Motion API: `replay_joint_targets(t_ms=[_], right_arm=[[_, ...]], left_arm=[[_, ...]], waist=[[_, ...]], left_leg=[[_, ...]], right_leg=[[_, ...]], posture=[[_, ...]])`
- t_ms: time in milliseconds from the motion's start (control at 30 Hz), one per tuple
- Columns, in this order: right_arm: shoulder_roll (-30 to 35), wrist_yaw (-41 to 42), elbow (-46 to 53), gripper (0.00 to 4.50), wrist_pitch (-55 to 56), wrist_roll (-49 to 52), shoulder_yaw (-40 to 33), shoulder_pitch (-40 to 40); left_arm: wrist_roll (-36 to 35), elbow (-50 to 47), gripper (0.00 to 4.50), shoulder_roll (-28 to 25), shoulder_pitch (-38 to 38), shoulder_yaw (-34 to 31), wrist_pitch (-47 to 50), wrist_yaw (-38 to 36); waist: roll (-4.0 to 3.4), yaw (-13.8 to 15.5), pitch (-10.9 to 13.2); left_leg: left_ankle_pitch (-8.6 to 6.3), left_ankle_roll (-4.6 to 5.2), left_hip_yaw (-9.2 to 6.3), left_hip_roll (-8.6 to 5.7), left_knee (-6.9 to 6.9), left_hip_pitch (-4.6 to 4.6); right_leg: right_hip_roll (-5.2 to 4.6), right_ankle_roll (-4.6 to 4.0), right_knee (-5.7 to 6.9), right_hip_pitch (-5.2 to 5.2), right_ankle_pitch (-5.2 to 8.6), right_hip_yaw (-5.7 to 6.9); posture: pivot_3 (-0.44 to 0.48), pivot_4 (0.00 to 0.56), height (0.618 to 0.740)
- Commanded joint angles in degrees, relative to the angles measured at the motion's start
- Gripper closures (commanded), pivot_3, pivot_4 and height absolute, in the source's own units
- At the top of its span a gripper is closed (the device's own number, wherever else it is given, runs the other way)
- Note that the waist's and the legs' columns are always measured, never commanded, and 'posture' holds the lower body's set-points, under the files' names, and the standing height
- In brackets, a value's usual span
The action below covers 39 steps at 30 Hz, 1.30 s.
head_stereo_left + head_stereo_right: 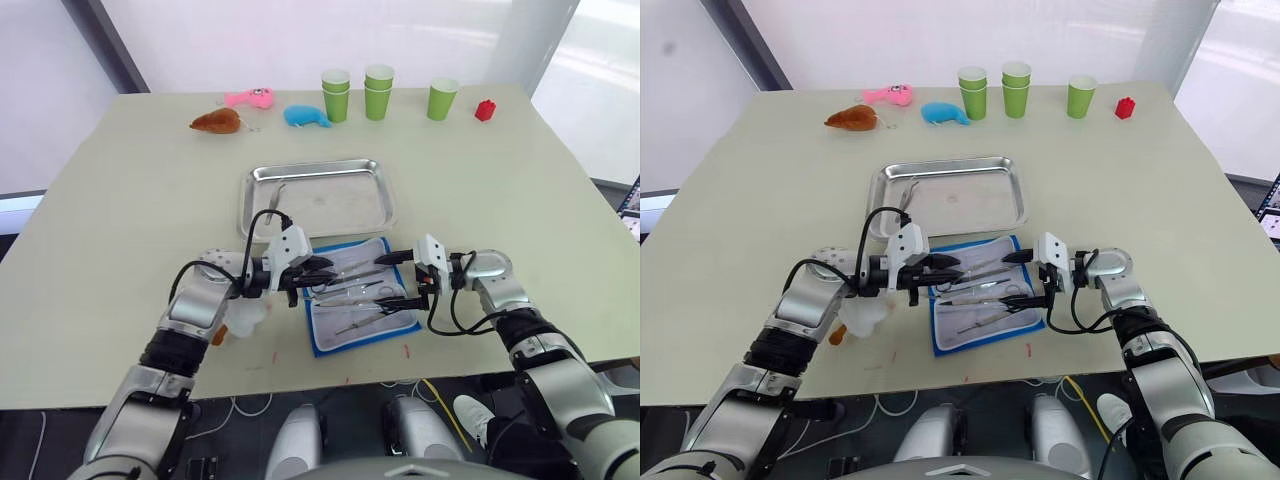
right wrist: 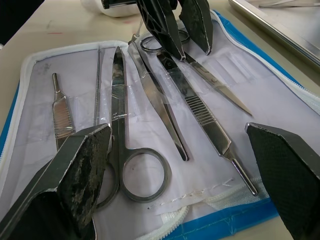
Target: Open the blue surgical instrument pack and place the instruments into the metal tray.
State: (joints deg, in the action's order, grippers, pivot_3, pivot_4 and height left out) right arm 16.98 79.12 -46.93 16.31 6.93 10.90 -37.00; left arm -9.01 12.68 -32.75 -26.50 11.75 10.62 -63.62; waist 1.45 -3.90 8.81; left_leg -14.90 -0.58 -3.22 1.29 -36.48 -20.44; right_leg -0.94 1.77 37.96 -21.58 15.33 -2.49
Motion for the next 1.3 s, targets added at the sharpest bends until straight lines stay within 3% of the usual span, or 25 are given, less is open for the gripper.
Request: replay_joint_targets(t_ms=[33,433,700,833,1300], right_arm=[[0.2,-1.6,-5.3,0.0,-1.7,-5.7,4.2,3.4],[0.1,-1.8,-5.1,0.0,-1.7,-5.6,4.2,3.5],[0.1,-2.0,-5.1,0.0,-1.7,-5.7,4.2,3.4],[0.0,-2.1,-5.1,0.0,-1.7,-5.7,4.2,3.4],[-0.2,-2.1,-5.5,0.0,-1.7,-5.7,4.2,3.2]], left_arm=[[1.5,2.4,3.3,0.0,-1.2,1.4,-1.6,-1.6],[4.0,8.2,3.3,0.1,-3.8,1.7,-4.9,-2.6],[3.3,6.7,3.3,0.5,-3.1,2.6,-3.9,-4.5],[3.2,6.6,4.47,0.6,-3.1,2.4,-3.4,-4.7],[2.8,1.9,4.47,-0.5,-4.8,3.0,2.5,-6.4]], waist=[[-0.01,0.0,0.0],[-0.16,0.0,-0.1],[-0.17,0.0,-0.1],[-0.17,0.0,-0.1],[-0.19,0.0,-0.1]], left_leg=[[0.0,0.0,0.0,0.0,0.0,0.02],[0.0,0.0,0.02,-0.01,0.0,0.06],[0.0,0.0,0.02,-0.01,0.0,0.06],[0.0,0.0,0.02,-0.01,0.0,0.06],[0.0,0.0,0.01,-0.01,0.0,0.06]], right_leg=[[0.0,0.0,0.0,0.02,0.0,0.0],[0.02,0.01,0.01,0.04,0.0,-0.01],[0.02,0.01,0.02,0.04,0.01,-0.02],[0.03,0.01,0.02,0.04,0.01,-0.01],[0.03,0.02,0.02,0.04,0.01,-0.01]], posture=[[0.0,0.15,0.74],[0.0,0.15,0.74],[0.0,0.15,0.74],[0.0,0.15,0.74],[0.0,0.15,0.74]])
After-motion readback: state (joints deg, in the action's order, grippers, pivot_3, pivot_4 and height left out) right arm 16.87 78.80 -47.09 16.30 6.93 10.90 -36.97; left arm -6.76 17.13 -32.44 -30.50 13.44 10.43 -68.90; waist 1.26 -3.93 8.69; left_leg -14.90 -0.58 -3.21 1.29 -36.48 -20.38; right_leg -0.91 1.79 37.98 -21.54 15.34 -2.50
